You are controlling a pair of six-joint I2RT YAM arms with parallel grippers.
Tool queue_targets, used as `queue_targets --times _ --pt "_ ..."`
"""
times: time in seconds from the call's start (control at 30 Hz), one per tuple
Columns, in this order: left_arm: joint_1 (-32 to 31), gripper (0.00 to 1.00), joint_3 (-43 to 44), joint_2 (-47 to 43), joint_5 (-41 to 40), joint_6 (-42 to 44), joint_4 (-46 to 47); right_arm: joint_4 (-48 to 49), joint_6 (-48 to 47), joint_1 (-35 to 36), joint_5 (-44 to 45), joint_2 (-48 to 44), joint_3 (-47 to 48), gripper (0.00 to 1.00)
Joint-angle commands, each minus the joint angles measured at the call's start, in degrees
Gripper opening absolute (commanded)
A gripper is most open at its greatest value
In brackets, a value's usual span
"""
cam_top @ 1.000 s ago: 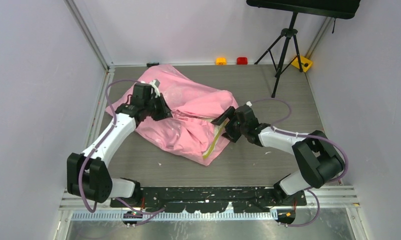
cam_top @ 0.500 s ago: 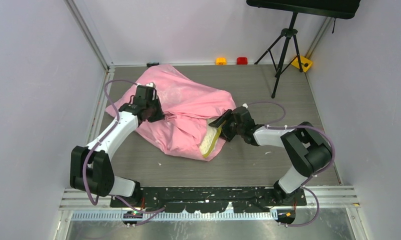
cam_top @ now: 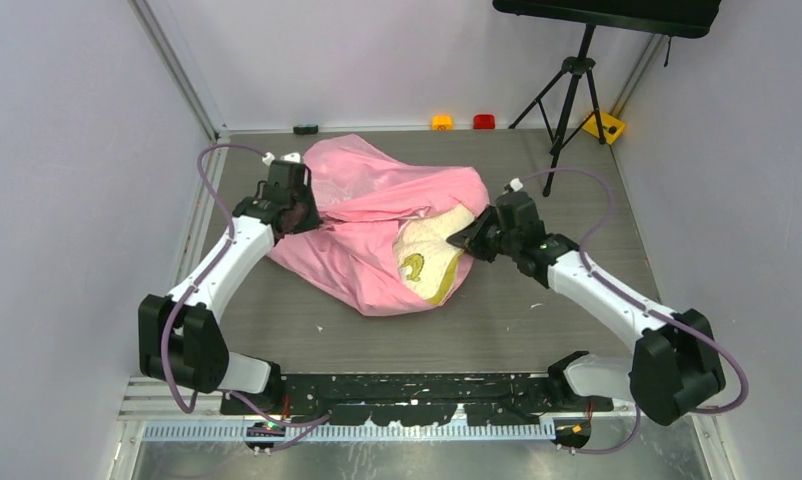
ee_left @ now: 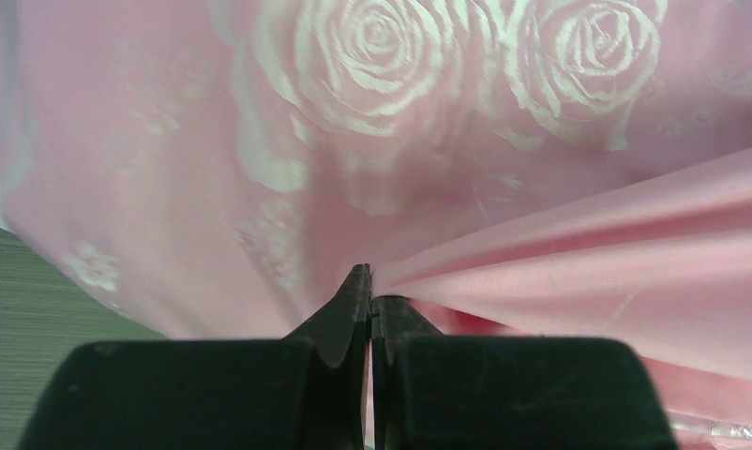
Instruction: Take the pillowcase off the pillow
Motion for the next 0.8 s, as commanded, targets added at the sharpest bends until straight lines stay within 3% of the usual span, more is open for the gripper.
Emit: queue_targets --times 0.0,0.1,0.23,0.43,0.53,0.67,0.77 --pt "0.5 0.0 3.4 -2.7 -1.6 1.6 0.0 -13.7 -10.5 -6.5 -0.3 -5.3 8.2 0.0" --pt "0.5 0.15 4.2 -4.8 0.8 2.3 0.2 -16.5 -13.6 -13.1 -6.9 -5.7 10.7 0.0" --pt "0.5 0.61 4.3 -8.6 1.5 4.0 0.0 -21.6 -18.3 -16.2 -9.6 -3.4 14.1 0.0" --pt "2.6 0.99 3.9 -12.7 -0.6 -3.5 -6.1 -23.3 -19.5 -16.5 -9.5 -2.5 12.5 0.0" --pt "6.7 1.0 3.5 -14.1 -1.2 -12.7 -14.2 -23.3 -19.8 -16.6 -8.4 -2.8 11.3 0.0" --pt "13.9 1.0 -3.1 -17.9 14.8 -16.7 -11.3 -23.4 -19.8 -16.6 -7.0 -3.9 9.9 0.0" --pt "19.1 1.0 -7.8 -19.9 20.3 -18.5 -8.8 -23.4 -19.9 -16.7 -5.9 -4.6 9.2 0.0"
